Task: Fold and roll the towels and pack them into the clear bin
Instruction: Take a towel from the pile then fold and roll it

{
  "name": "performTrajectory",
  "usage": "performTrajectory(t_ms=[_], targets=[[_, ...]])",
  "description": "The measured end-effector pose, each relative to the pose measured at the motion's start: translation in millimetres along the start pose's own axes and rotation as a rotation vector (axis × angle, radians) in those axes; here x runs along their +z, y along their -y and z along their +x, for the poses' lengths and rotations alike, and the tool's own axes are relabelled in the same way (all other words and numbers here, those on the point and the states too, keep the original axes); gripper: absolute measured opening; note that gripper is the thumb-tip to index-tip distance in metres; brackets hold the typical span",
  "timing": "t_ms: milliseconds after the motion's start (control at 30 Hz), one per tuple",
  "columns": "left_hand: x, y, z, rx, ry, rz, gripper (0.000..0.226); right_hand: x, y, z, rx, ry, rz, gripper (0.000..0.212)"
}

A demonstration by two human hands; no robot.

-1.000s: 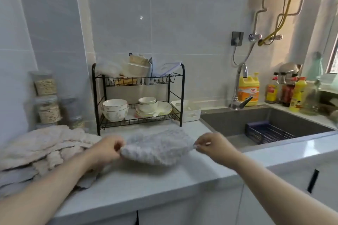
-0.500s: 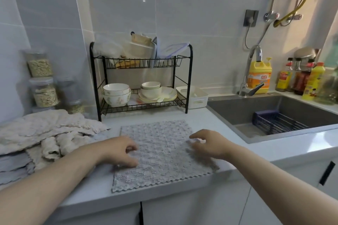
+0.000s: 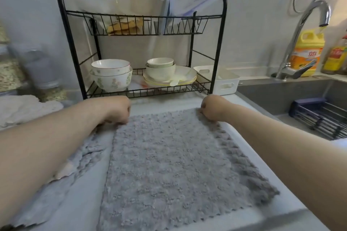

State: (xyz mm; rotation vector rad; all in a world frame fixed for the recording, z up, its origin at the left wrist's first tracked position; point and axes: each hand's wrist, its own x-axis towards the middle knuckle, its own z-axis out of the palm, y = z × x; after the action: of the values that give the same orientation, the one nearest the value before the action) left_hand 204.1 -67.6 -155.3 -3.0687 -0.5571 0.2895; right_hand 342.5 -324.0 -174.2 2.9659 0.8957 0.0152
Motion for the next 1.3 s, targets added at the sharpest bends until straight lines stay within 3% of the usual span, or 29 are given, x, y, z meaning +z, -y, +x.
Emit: performTrajectory(t_ms=[67,167,333,567,800,1000,1133,1300], targets=[[1,0,10,0.007,-0.075,0.021,0.006,1,-2,9,0.004,-0.073,0.026,0.024],[1,-2,13,-0.006,-0.151,0.005,0.008,1,-4,10,0.079,-0.224,0.265,0.013],[-9,-5,-16,-0.021,-0.226,-0.318,0.013,-12,-4,-27,0.064,-0.402,0.573,0.023],[-19,-11,-115,0.030,-0.362,-0.565,0.014,-29,-12,-127,0.044,-0.381,0.791,0.015],[21,-16,-196,0.072,-0.423,-0.546,0.008,-21,-16,-202,0.062,-0.312,0.815,0.013],[56,-15,-219,0.105,-0.301,-0.491,0.017,0,-16,-231,0.028,-0.251,0.707,0.018],[59,-19,-229,0.149,-0.259,-0.295,0.016,10,-17,-236,-0.034,-0.196,0.528,0.022],[57,-27,-240,0.165,-0.207,-0.235,0.009,11,-15,-240,-0.038,-0.185,0.542,0.024]])
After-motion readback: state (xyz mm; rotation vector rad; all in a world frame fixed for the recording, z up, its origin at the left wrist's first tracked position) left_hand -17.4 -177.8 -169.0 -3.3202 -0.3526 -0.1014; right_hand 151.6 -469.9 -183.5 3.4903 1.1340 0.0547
